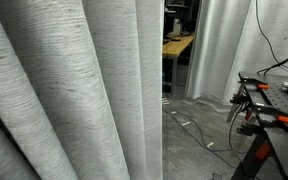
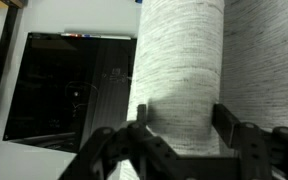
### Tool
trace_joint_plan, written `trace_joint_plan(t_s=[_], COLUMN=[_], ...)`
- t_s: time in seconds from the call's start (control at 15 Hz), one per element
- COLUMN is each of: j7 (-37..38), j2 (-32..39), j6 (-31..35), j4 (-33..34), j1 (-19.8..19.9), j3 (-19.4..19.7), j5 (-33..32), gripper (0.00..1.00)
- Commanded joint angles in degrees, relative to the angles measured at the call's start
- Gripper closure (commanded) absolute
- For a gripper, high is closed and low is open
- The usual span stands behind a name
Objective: Slide the curtain to the left
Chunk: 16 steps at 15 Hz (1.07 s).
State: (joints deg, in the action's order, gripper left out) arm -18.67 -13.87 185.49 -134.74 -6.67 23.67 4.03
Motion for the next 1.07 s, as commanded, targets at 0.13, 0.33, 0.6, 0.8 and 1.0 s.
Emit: trace_joint_plan(t_s=[0.13,0.33,0.6,0.8,1.0], j7=[0.0,-0.1,0.0,0.7,1.8], j2=[1.2,1.4,1.2,1.5,2.6], j6=[-2.9,-3.6,-4.9,-5.3,-4.3], j4=[2.5,3.0,3.4,3.4,3.3], j1=[-1.2,-1.1,-1.5,-2.2,-2.8], j3=[1.0,1.2,1.3,0.6,-1.3], j5=[0.6,0.8,1.1,1.7,2.2], gripper=[0.75,0.97,1.00,1.00,1.00])
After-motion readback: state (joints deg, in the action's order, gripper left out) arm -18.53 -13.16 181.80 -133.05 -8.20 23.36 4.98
